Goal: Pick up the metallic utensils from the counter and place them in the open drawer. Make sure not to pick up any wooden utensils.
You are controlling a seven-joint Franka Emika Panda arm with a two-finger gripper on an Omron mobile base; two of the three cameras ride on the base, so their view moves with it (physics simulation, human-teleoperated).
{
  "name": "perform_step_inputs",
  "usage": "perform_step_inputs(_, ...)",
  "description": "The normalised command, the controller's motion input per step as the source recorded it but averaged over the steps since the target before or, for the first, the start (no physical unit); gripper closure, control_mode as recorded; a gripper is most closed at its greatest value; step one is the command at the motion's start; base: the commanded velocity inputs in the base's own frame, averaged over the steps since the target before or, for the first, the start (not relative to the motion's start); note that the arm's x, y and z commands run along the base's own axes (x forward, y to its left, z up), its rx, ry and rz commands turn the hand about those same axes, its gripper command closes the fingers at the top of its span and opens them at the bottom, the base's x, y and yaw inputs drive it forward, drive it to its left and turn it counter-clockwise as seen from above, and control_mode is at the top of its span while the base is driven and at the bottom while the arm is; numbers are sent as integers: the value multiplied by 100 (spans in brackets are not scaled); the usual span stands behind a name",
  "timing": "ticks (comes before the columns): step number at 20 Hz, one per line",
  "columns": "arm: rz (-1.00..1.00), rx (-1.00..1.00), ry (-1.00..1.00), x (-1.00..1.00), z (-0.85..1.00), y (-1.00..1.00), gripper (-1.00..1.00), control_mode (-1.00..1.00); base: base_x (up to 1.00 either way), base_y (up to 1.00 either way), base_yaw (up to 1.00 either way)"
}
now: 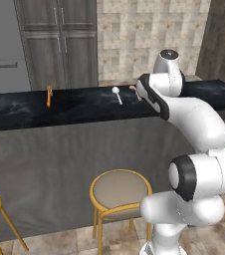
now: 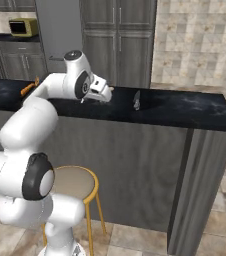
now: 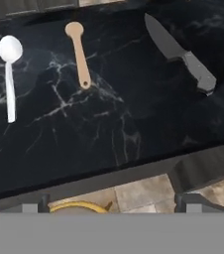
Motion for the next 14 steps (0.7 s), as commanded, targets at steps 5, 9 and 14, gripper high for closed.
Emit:
perform_step_inputs(5, -2, 0, 8, 53, 0, -14, -100, -100, 0, 0, 0)
perform_step_inputs(9, 0, 0, 8, 47, 0, -42, -100, -100, 0, 0, 0)
perform_step_inputs(14, 0, 0, 4, 27, 0, -67, -100, -100, 0, 0, 0)
